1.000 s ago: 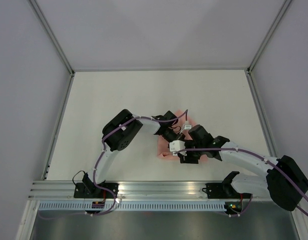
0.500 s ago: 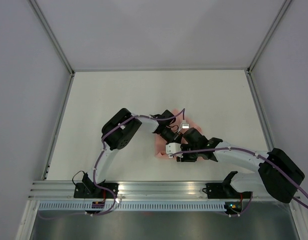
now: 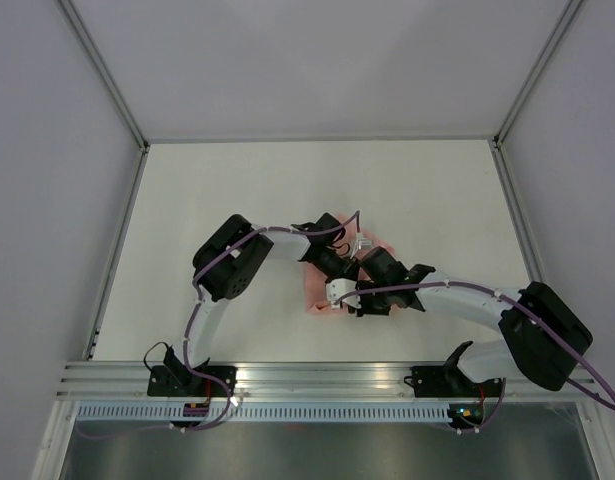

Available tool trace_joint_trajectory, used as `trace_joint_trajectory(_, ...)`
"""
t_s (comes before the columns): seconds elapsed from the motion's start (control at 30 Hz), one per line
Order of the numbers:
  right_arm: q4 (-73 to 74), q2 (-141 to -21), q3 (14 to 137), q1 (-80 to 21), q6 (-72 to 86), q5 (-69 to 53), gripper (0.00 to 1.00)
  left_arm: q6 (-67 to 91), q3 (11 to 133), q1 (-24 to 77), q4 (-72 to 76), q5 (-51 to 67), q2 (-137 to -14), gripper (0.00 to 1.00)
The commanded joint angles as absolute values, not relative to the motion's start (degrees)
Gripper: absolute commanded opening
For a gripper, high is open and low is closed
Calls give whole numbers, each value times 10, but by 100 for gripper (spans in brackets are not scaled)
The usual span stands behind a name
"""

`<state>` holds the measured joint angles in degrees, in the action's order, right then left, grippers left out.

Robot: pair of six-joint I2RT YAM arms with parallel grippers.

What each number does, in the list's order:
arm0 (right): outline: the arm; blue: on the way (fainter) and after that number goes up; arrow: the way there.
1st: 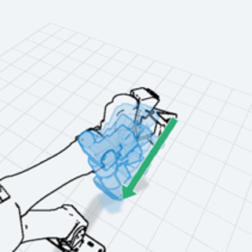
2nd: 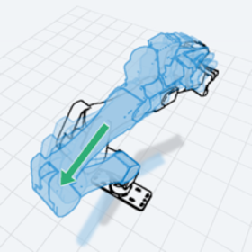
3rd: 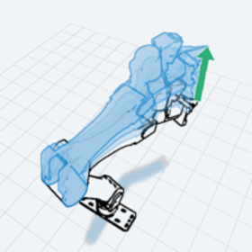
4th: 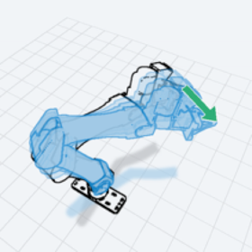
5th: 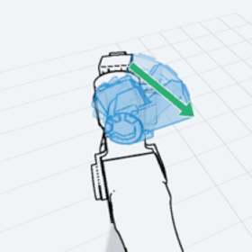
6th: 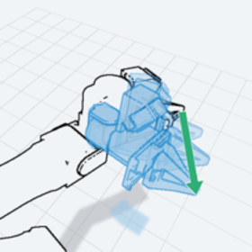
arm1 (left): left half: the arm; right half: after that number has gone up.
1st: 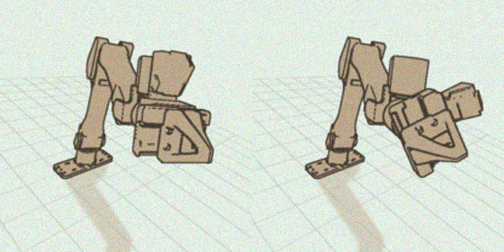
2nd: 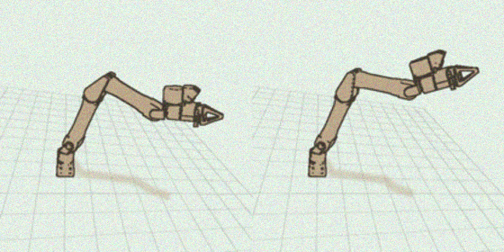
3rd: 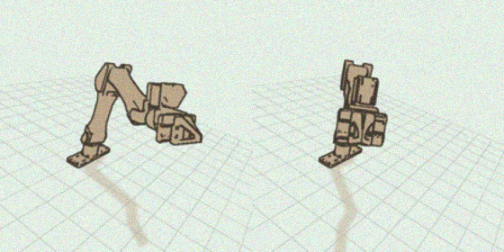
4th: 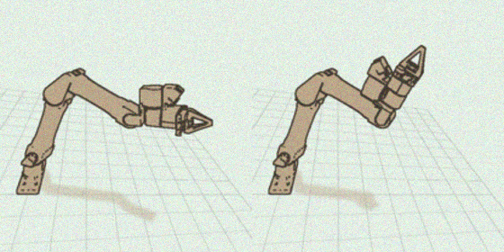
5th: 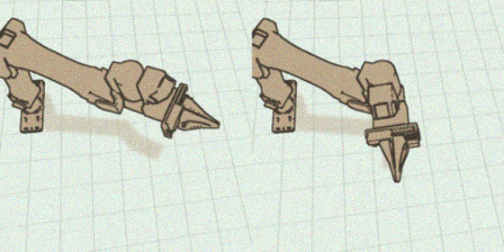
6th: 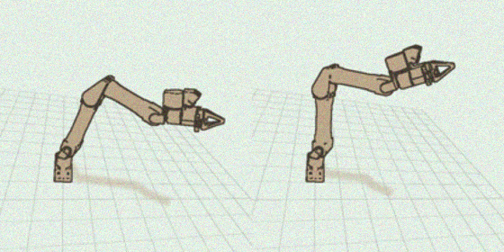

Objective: Fold the napkin, place the utensils inside, and roll it up
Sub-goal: Roll the napkin with the utensil

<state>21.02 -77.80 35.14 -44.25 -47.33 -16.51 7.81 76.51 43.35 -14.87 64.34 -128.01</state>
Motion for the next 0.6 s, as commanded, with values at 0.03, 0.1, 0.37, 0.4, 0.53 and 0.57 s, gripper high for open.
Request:
trace_joint_trajectory(0.03,279,-831,357,-435,-503,-233,14,101,769,421,-105,516,-1237,34)
trace_joint_trajectory(0.1,291,-845,366,-427,-508,-250,13,110,769,410,-105,508,-1225,34)
trace_joint_trajectory(0.37,345,-895,408,-382,-550,-305,12,126,751,368,-96,454,-1160,34)
trace_joint_trajectory(0.4,353,-901,414,-378,-555,-319,12,127,748,364,-96,454,-1152,34)
trace_joint_trajectory(0.53,392,-938,445,-346,-584,-354,11,132,737,346,-89,418,-1105,34)
trace_joint_trajectory(0.57,408,-946,459,-340,-591,-360,11,131,733,345,-89,404,-1096,34)
